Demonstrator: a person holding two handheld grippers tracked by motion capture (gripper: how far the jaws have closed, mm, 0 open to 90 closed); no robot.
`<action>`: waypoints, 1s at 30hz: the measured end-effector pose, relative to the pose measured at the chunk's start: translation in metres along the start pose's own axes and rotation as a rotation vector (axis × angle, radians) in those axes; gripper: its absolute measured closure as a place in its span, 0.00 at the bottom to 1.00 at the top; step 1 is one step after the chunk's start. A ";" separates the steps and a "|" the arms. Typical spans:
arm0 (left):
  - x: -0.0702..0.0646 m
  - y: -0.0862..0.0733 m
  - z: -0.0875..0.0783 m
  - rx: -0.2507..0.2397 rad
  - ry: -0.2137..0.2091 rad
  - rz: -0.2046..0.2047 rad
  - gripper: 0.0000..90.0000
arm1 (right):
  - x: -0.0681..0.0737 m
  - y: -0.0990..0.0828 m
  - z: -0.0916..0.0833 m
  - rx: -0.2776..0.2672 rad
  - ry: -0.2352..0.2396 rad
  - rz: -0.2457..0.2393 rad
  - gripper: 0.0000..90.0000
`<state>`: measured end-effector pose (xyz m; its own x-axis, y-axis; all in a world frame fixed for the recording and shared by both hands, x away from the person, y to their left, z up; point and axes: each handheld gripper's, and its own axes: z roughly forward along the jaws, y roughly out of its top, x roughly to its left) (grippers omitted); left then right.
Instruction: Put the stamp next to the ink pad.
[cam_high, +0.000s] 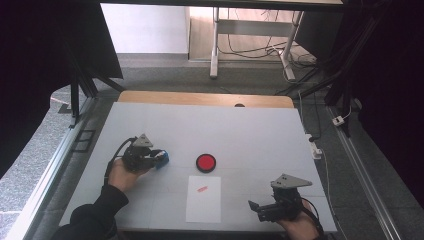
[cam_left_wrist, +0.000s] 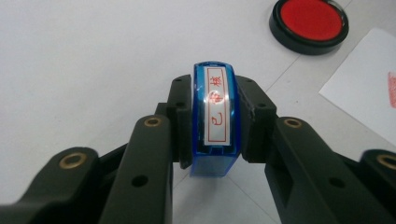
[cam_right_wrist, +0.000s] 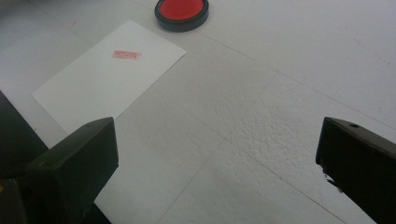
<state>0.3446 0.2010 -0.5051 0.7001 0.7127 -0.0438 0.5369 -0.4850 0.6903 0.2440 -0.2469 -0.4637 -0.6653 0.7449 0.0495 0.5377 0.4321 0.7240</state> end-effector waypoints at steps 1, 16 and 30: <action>0.000 0.000 0.001 0.010 0.001 0.001 0.78 | 0.000 0.000 0.000 -0.002 -0.001 0.001 0.00; 0.006 0.000 -0.001 -0.001 -0.038 -0.109 0.67 | -0.001 0.000 0.000 0.005 0.004 0.002 0.00; 0.006 0.007 -0.014 -0.040 -0.073 -0.106 0.45 | -0.001 0.000 0.000 0.008 0.009 0.006 0.00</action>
<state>0.3457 0.2089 -0.4906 0.6735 0.7195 -0.1693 0.5915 -0.3874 0.7071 0.2447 -0.2476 -0.4639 -0.6668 0.7429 0.0598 0.5458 0.4321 0.7180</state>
